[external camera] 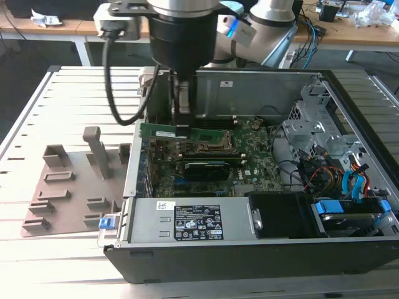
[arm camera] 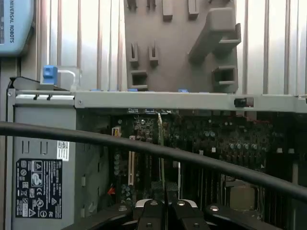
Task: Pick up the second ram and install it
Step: 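Pick up the second ram and move it above second insertion slot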
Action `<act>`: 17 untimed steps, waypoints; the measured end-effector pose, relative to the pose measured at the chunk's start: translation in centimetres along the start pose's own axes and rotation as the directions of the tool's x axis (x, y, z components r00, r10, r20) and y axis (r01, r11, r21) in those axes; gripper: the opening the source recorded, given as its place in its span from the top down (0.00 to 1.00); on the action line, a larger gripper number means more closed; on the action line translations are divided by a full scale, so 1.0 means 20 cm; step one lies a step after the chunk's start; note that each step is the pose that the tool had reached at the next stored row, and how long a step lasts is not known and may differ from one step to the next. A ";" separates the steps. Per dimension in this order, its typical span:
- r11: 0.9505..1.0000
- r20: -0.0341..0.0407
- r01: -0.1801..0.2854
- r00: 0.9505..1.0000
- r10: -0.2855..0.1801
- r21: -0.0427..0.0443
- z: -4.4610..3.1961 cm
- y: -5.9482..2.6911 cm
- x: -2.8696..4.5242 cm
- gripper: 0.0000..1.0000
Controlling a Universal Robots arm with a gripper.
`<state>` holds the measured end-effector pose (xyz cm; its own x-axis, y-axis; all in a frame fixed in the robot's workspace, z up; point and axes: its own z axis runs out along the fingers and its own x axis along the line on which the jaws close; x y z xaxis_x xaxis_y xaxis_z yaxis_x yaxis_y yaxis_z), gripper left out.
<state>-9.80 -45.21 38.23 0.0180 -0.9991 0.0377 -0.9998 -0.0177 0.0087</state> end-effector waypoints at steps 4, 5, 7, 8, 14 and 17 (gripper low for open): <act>1.000 0.000 0.000 1.000 0.000 -0.007 0.021 -0.200 -0.018 0.87; 1.000 0.000 0.000 1.000 0.000 -0.009 0.025 -0.238 -0.022 0.87; 1.000 0.000 0.000 1.000 0.000 -0.013 0.040 -0.293 -0.034 0.87; 1.000 0.004 0.000 1.000 0.000 -0.013 0.046 -0.299 -0.040 0.87; 1.000 0.046 0.000 0.999 0.001 -0.015 0.080 -0.388 -0.085 0.87; 1.000 0.046 0.000 0.999 0.001 -0.018 0.088 -0.475 -0.121 0.87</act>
<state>-0.36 -42.69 36.30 0.0166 -0.9998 -0.0087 -0.9995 -0.0169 0.0267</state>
